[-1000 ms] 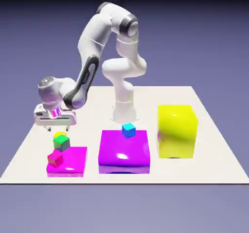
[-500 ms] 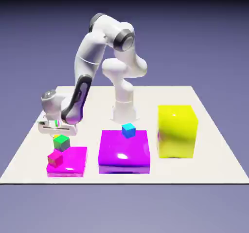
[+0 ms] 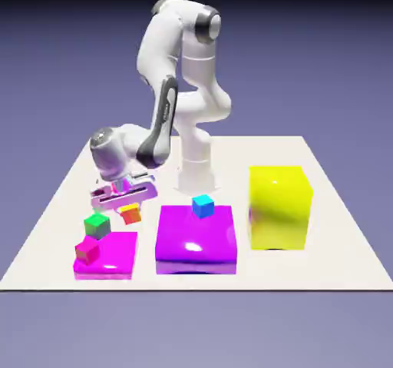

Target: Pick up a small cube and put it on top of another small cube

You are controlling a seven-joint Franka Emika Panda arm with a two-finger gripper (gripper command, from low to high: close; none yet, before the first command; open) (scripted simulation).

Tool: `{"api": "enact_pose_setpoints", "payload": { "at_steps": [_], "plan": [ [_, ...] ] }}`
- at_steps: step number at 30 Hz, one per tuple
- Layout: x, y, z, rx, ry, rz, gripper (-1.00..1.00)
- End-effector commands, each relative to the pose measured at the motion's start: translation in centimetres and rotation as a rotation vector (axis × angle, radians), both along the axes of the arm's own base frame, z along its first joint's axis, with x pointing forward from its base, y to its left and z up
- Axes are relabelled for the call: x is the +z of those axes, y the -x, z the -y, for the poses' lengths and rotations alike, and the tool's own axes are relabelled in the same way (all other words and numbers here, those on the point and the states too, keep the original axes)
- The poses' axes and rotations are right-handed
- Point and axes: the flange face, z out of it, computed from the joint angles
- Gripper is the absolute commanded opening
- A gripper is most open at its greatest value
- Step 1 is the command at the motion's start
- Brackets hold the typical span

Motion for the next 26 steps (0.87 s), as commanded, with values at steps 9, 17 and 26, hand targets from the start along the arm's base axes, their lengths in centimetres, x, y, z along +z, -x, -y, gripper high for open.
{"api": "enact_pose_setpoints", "payload": {
  "at_steps": [9, 17, 26],
  "plan": [
    [7.3, -0.2, -13.6, 0.45, 0.037, 0.06, -1.0],
    [12.6, 3.1, -21.0, 0.744, 0.223, 0.13, -1.0],
    [6.9, 3.3, -20.4, 0.744, 0.225, 0.129, 1.0]
  ]
}}
